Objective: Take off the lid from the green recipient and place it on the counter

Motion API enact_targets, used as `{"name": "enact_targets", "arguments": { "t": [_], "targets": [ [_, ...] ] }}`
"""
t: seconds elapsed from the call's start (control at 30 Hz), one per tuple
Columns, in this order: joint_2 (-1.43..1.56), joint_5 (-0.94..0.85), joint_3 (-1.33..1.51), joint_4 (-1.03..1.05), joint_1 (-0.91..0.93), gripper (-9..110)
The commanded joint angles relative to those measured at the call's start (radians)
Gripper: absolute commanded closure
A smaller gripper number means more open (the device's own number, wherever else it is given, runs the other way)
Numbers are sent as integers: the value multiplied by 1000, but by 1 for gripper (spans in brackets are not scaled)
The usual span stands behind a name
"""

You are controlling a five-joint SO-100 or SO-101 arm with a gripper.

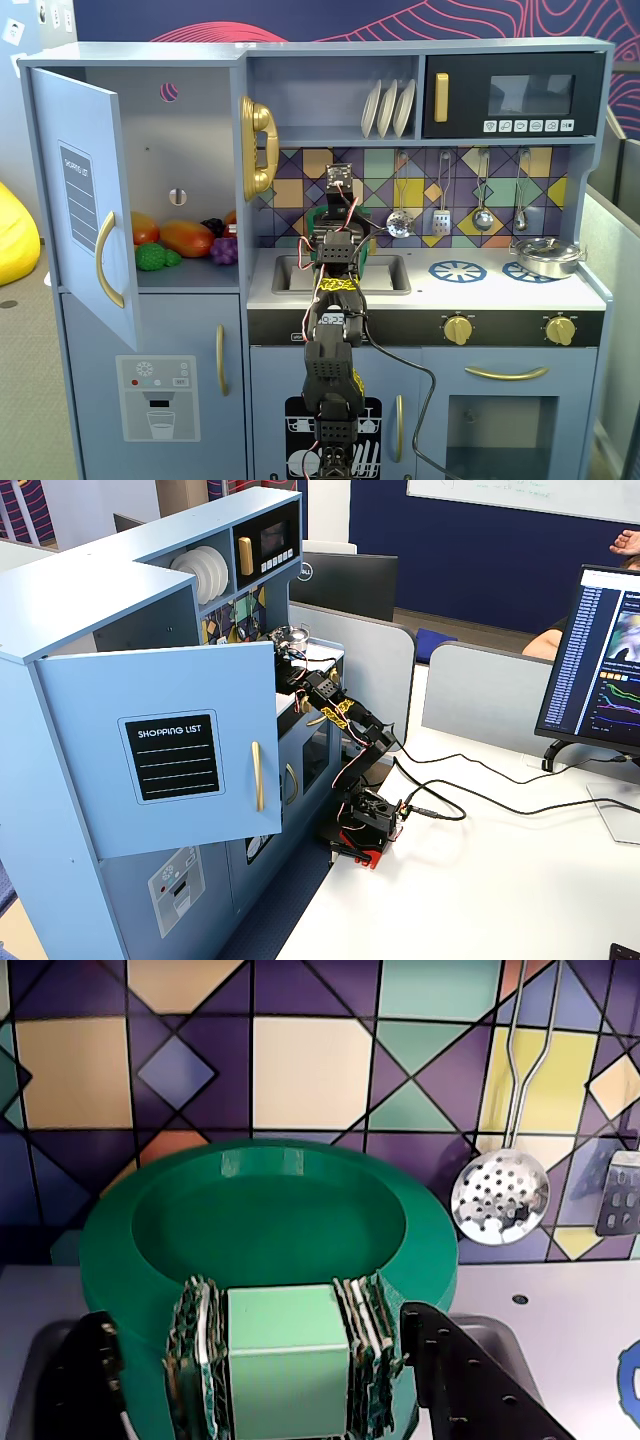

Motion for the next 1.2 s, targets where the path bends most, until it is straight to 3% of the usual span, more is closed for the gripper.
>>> {"name": "enact_targets", "arguments": {
  "t": [0.0,0.2,0.33,0.57,0.77,1.17],
  "targets": [
    [-3,21,-66,-2,14,76],
    [-6,12,-66,20,5,81],
    [0,-2,-67,54,-23,101],
    [12,15,-64,54,-55,101],
    [-31,9,-178,-81,-41,101],
    [37,-12,-138,-63,360,101]
  ]
}}
